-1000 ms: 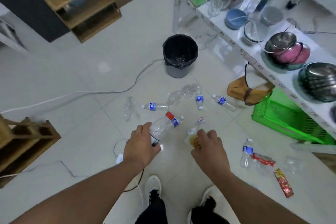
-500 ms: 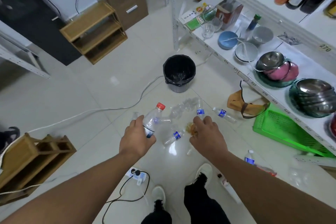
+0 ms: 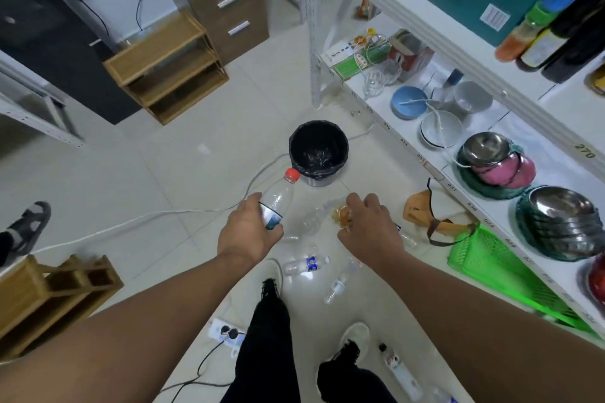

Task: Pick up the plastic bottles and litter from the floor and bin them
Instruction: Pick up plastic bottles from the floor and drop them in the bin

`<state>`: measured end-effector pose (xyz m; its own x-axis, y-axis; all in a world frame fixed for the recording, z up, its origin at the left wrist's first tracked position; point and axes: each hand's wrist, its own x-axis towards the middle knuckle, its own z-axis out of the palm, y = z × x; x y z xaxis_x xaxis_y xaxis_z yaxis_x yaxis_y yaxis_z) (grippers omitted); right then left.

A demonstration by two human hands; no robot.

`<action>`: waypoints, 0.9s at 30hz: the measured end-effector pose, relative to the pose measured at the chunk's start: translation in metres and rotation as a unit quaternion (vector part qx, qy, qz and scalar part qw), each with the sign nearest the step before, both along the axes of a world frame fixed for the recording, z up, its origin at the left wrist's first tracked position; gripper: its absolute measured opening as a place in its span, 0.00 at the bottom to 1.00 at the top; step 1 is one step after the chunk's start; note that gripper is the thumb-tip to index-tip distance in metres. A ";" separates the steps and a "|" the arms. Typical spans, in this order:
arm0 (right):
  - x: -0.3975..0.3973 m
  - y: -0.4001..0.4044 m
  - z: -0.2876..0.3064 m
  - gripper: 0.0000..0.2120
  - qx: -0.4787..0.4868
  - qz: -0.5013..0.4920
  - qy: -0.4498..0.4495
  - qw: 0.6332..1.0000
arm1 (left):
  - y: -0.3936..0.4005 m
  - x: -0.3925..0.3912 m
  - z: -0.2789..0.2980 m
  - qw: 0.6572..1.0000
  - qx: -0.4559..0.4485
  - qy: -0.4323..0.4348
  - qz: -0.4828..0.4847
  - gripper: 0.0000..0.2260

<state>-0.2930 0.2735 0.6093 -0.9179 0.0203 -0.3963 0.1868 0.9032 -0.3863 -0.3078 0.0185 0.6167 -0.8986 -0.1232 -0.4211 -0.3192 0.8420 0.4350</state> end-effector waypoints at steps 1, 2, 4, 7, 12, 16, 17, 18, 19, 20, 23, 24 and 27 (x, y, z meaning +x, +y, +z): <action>-0.010 -0.003 0.001 0.24 0.001 -0.004 -0.002 1.000 | 0.000 -0.013 0.000 1.000 0.000 -0.001 -0.007 0.34; -0.020 -0.007 0.002 0.24 0.002 -0.008 -0.006 1.000 | -0.001 -0.027 0.000 1.000 -0.001 -0.004 -0.016 0.34; -0.041 -0.016 0.002 0.25 0.011 -0.015 -0.015 1.000 | -0.004 -0.057 -0.005 0.999 -0.002 -0.011 -0.032 0.35; -0.075 -0.028 -0.008 0.26 0.035 -0.032 -0.031 0.998 | -0.012 -0.106 -0.022 0.999 0.013 -0.024 -0.041 0.34; -0.148 -0.043 -0.048 0.27 0.031 -0.061 -0.060 0.996 | -0.019 -0.187 -0.067 0.996 0.034 -0.038 -0.066 0.20; -0.206 -0.045 -0.096 0.29 0.022 -0.078 -0.076 0.994 | -0.010 -0.249 -0.115 0.995 0.031 -0.054 -0.079 0.13; -0.219 -0.045 -0.109 0.29 0.021 -0.081 -0.080 0.993 | -0.006 -0.263 -0.130 0.994 0.030 -0.059 -0.083 0.14; -0.232 -0.044 -0.122 0.29 0.023 -0.085 -0.085 0.993 | -0.002 -0.276 -0.145 0.993 0.027 -0.071 -0.085 0.15; -0.245 -0.042 -0.136 0.30 0.025 -0.086 -0.088 0.992 | 0.003 -0.289 -0.161 0.993 0.028 -0.081 -0.085 0.15; -0.258 -0.041 -0.152 0.30 0.026 -0.087 -0.090 0.992 | 0.008 -0.300 -0.179 0.992 0.027 -0.096 -0.083 0.15; -0.293 -0.036 -0.200 0.32 0.012 -0.107 -0.090 0.990 | 0.032 -0.329 -0.229 0.988 0.021 -0.120 -0.092 0.16; -0.303 -0.034 -0.216 0.35 -0.005 -0.125 -0.095 0.988 | 0.041 -0.337 -0.242 0.990 0.018 -0.120 -0.077 0.20; -0.325 -0.031 -0.254 0.55 -0.083 -0.161 -0.137 0.974 | 0.058 -0.350 -0.275 0.993 0.023 -0.111 -0.018 0.32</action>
